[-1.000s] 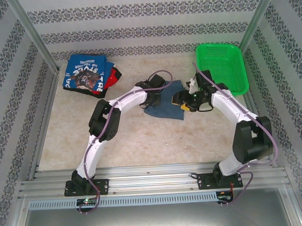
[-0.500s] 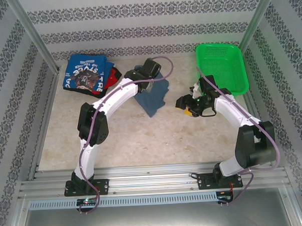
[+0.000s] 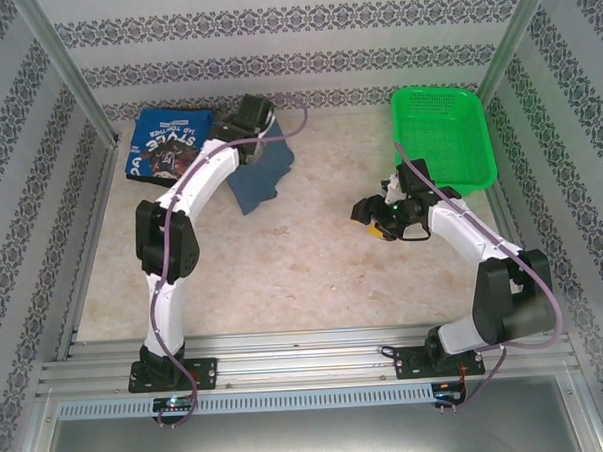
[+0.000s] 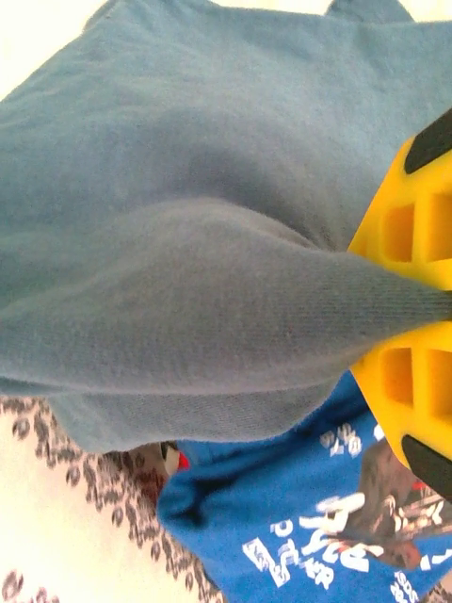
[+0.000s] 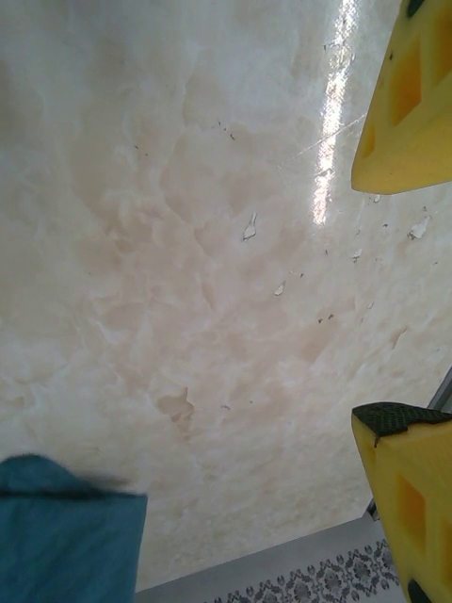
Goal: Fold and stack the t-shirts
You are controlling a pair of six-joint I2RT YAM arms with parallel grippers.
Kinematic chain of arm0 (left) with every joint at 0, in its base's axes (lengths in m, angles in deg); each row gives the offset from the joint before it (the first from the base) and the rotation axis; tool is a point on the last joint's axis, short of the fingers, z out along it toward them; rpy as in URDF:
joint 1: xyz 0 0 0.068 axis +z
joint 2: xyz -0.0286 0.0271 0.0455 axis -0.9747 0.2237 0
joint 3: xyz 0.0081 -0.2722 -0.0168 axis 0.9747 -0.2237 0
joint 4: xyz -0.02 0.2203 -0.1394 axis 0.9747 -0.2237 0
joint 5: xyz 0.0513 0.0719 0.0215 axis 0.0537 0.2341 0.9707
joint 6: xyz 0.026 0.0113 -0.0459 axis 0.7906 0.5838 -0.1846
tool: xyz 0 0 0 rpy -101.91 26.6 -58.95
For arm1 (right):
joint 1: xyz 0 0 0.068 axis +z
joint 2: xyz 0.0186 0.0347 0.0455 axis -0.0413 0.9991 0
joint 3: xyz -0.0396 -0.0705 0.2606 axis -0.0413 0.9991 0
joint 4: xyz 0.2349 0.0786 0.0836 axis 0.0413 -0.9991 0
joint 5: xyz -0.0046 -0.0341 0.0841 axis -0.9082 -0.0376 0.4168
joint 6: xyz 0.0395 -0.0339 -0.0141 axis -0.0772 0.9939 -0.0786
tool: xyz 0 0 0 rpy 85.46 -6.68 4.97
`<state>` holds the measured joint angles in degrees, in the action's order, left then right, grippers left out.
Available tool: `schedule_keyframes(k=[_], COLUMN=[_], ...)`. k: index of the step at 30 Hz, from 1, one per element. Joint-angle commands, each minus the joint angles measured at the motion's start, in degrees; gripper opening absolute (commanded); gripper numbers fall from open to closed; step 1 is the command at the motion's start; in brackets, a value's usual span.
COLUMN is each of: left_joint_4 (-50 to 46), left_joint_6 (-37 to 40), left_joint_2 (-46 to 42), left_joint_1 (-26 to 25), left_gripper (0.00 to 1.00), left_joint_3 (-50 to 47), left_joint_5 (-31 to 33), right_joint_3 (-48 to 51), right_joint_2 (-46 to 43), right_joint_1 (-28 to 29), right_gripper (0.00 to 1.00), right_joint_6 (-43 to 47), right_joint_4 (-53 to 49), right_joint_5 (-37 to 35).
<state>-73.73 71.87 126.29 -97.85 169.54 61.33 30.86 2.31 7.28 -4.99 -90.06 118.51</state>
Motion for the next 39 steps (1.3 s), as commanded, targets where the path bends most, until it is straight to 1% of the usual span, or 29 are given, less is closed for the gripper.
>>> schedule_keyframes(k=[1, 7, 17, 23, 30, 39], left_joint_4=[2.7, 3.1, 1.5, 1.2, 1.7, 3.7], left_joint_6=[4.3, 5.7, 4.3, 3.7, 0.8, -5.8], left_joint_2=[-0.2, -0.4, -1.0, -2.6, -2.9, -2.1], left_joint_1=[1.9, 4.4, 6.6, 10.1, 16.5, 28.1], left_gripper=[0.0, 0.0, 0.0, 0.0, 0.0, 0.0], left_joint_3=[4.2, 6.7, 9.7, 9.9, 10.9, 9.1], left_joint_5=[-1.3, -5.1, -8.7, -10.3, -14.6, -23.1], right_joint_3=[2.0, 3.2, 3.2, 1.5, -1.3, -4.9], right_joint_2=[-1.3, -0.6, 0.9, 3.0, 6.4, 10.7], right_joint_1=[1.2, 3.1, 4.1, 4.4, 6.2, 9.3], right_gripper=[0.62, 0.61, 0.61, 0.61, 0.61, 0.59], right_joint_6=[-2.5, -4.1, -4.9, -5.0, -5.5, -6.4], right_joint_4=[3.2, 5.3, 6.7, 6.7, 6.7, 6.2], right_joint_5=[-2.0, -3.5, -3.9, -3.7, -4.1, -4.9])
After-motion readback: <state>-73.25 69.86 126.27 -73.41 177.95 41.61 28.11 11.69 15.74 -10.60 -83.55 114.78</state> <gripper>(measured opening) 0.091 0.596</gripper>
